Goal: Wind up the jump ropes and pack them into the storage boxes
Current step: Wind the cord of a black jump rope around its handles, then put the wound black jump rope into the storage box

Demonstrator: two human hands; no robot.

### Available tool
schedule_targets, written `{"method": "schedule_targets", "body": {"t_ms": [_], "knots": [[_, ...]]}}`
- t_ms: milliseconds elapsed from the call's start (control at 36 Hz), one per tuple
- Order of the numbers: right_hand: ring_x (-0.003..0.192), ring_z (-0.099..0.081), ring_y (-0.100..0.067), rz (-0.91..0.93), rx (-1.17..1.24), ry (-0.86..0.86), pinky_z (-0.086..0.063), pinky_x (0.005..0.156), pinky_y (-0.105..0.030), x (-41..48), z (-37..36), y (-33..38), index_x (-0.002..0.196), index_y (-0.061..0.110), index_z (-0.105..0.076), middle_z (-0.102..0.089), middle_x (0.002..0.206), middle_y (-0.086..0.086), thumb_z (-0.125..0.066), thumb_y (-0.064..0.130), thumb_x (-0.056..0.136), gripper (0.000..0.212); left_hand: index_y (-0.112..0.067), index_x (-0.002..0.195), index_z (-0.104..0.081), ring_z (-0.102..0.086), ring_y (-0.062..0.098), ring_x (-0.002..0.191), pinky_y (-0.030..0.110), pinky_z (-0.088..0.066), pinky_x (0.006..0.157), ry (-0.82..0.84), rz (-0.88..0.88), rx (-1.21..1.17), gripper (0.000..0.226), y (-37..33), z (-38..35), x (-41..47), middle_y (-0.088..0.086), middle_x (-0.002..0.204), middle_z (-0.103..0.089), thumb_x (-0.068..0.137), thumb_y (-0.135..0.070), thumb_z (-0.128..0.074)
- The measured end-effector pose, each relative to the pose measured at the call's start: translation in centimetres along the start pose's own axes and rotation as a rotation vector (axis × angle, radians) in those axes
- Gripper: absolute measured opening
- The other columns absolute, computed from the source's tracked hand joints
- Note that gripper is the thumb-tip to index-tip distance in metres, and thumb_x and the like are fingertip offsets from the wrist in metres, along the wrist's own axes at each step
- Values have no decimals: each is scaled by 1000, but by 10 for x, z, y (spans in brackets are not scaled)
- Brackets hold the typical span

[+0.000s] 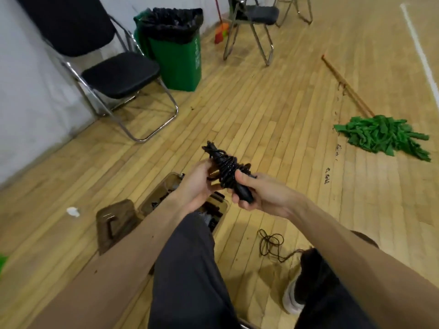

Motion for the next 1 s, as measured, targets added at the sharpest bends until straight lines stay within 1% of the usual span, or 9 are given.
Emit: {"method": "schedule_targets", "body": {"t_ms": [139,250,333,472,583,667,778,889,1000], "knots": [[61,-61,-12,-74,-46,-24,-38,55,-23,86,-33,4,104,8,-68,-70,78,-6,-69,55,76,54,-10,109,-68,-65,23,93,38,-49,82,-145,-28,16,57,-8,82,16,9,104,-73,105,-37,-18],[67,-66,-16,-138,-148,15,-42,52,-22,148,-54,-14,102,9,-71,-72,83,-9,-70,53,86,46,-10,109,-69,-70,24,90,36,-55,78,-249,47,238,61,5,145,33,6,103,-75,90,-65,-52],[60,-63,-15,-181,-269,-12,-40,49,-24,183,-57,-46,94,13,-72,-70,75,-8,-68,60,87,48,-13,113,-71,-70,32,103,45,-55,87,-283,185,263,51,36,187,47,6,109,-75,91,-58,-62],[60,-53,-21,-444,-564,-114,-40,56,-31,241,-27,-138,78,11,-56,-55,68,-8,-66,86,61,77,-1,108,-66,-70,20,99,29,-57,77,-251,532,176,39,125,231,86,11,104,-73,99,-38,-57],[101,-64,-24,-509,-929,-248,-53,73,-34,273,15,-203,127,12,-44,-62,115,-6,-67,84,66,97,-1,103,-65,-71,19,90,26,-58,76,-202,736,333,35,196,250,136,11,99,-71,99,-35,-60],[117,-55,-29,-418,-1070,-248,-51,91,-41,294,33,-234,132,16,-44,-54,127,-9,-65,71,81,79,-3,103,-66,-72,24,85,29,-59,75,-170,816,446,36,237,252,175,14,98,-73,97,-39,-63],[114,-56,-29,-387,-1150,-227,-46,86,-35,325,65,-267,131,14,-48,-57,123,-11,-64,52,93,56,-7,87,-60,-59,15,65,17,-49,46,-269,820,531,30,280,251,223,3,71,-58,100,-35,-60],[111,-60,-28,-422,-1186,-206,-47,83,-34,348,91,-297,127,14,-54,-62,120,-11,-65,36,96,40,-6,92,-65,-66,27,96,37,-55,84,-343,820,590,38,332,253,250,6,86,-66,93,-44,-68],[105,-63,-25,-407,-1205,-176,-48,80,-29,362,102,-324,125,12,-58,-61,119,-11,-54,27,103,27,-7,87,-71,-67,25,92,37,-53,85,-413,798,672,36,368,259,261,6,83,-69,91,-43,-70]]}}
Point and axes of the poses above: each hand's wrist, its own x-axis towards the middle knuckle, its own z-axis out of the back of the hand, y = z × x, the point moved 5 cm from there along x, towards the middle knuckle
